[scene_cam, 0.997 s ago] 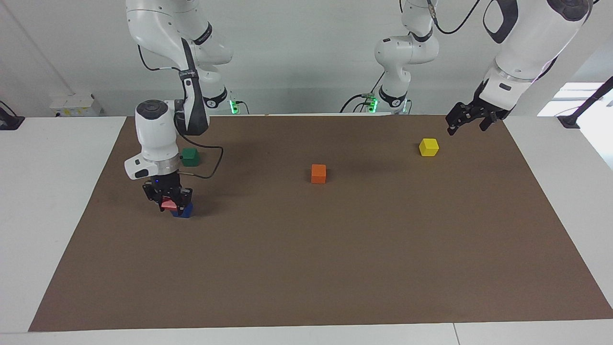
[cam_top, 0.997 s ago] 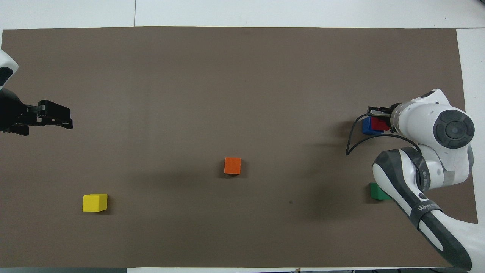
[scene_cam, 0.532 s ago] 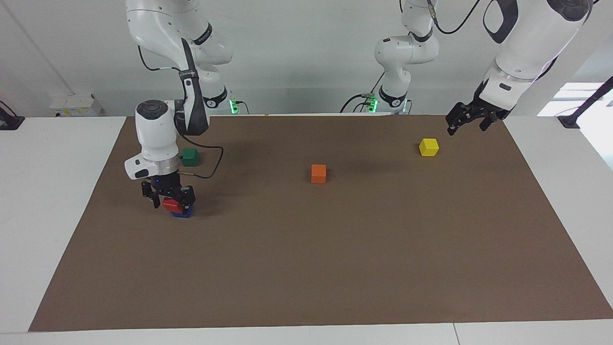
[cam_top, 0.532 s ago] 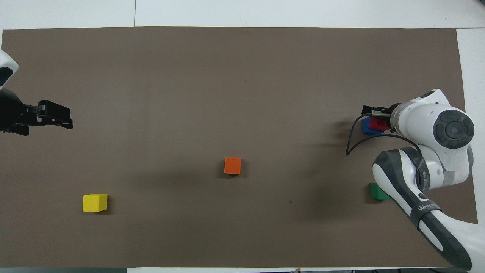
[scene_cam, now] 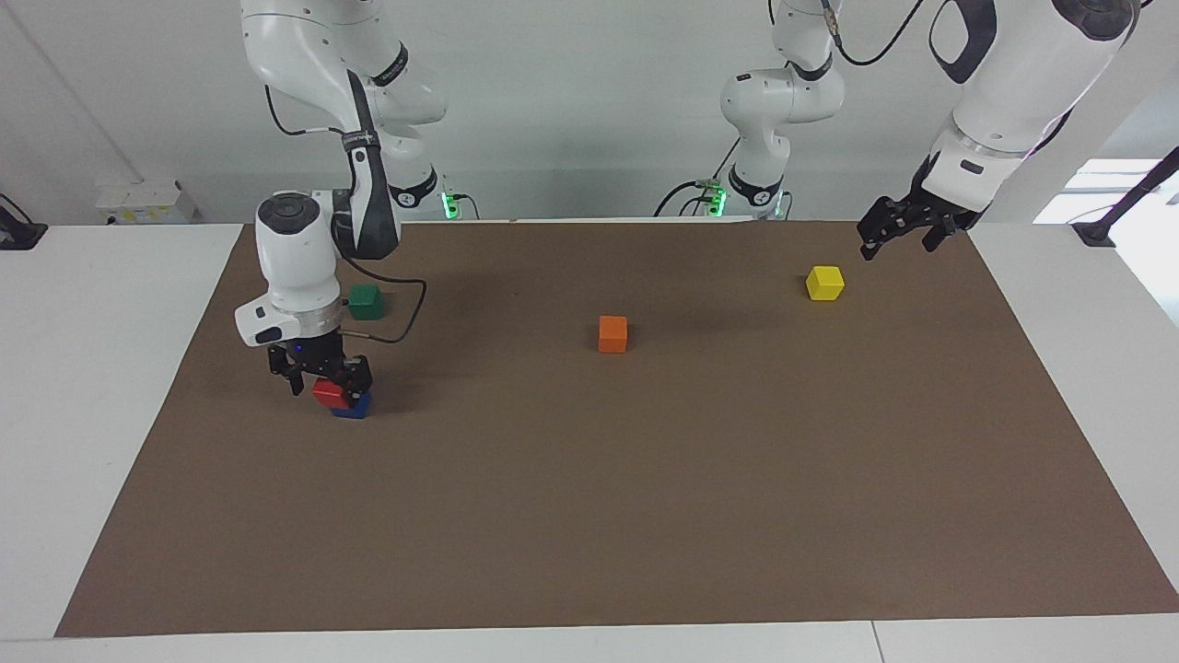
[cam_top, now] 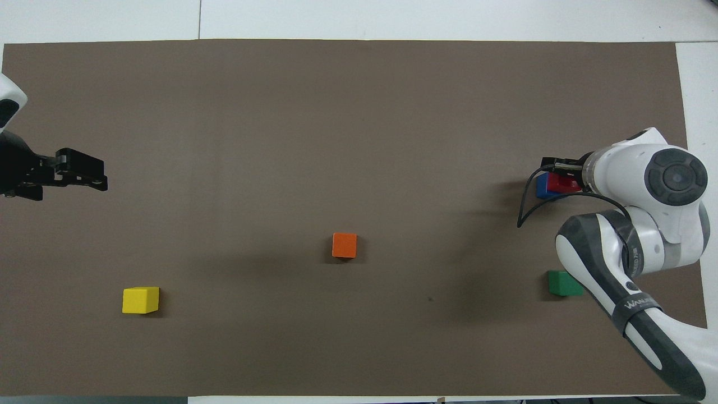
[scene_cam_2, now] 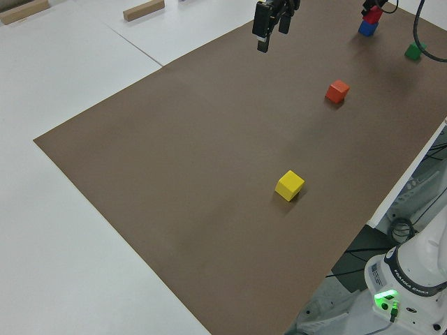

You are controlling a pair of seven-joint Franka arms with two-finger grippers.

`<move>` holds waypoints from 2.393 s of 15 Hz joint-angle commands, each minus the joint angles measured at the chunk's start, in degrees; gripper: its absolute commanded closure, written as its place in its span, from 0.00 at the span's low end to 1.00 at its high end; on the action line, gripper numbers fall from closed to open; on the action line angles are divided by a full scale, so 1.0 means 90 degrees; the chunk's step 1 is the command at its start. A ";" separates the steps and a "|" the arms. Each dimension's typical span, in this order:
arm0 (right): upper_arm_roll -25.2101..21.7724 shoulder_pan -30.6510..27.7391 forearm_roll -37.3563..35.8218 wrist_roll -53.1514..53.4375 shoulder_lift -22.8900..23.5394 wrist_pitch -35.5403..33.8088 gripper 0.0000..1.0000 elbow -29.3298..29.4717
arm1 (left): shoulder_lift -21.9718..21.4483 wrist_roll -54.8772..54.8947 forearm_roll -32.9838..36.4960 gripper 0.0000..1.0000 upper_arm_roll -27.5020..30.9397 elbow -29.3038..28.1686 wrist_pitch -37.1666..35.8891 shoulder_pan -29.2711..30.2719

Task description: Transfer red block to right arm and stack on blue block

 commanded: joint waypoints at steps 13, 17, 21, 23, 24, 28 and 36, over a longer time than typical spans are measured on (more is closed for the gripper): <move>0.0097 -0.0153 0.1511 -0.2581 -0.1154 -0.4791 0.00 0.1929 | -0.0148 0.0094 0.0120 0.00 0.0064 -0.0172 0.0130 -0.0058; 0.0088 -0.0182 0.1511 -0.3469 -0.1594 -0.5192 0.00 0.1929 | -0.0148 0.0094 0.0120 0.00 0.0064 -0.0182 0.0130 -0.0048; 0.0078 -0.0202 0.1540 -0.3500 -0.1294 -0.5776 0.00 0.2785 | -0.0148 0.0094 0.0120 0.00 0.0064 -0.0182 0.0130 -0.0058; 0.0068 -0.0221 0.1531 -0.3490 -0.1146 -0.5964 0.00 0.3090 | -0.0148 0.0094 0.0120 0.00 0.0064 -0.0182 0.0130 -0.0048; 0.0068 -0.0221 0.1531 -0.3490 -0.1097 -0.5974 0.00 0.3101 | -0.0148 0.0094 0.0120 0.00 0.0064 -0.0182 0.0130 -0.0058; 0.0078 -0.0290 0.1570 -0.3480 -0.1068 -0.5974 0.01 0.3101 | -0.0148 0.0094 0.0120 0.00 0.0064 -0.0182 0.0130 -0.0058; 0.0068 -0.0300 0.1882 -0.3207 -0.0970 -0.5945 0.01 0.3110 | -0.0148 0.0094 0.0120 0.00 0.0064 -0.0182 0.0130 -0.0058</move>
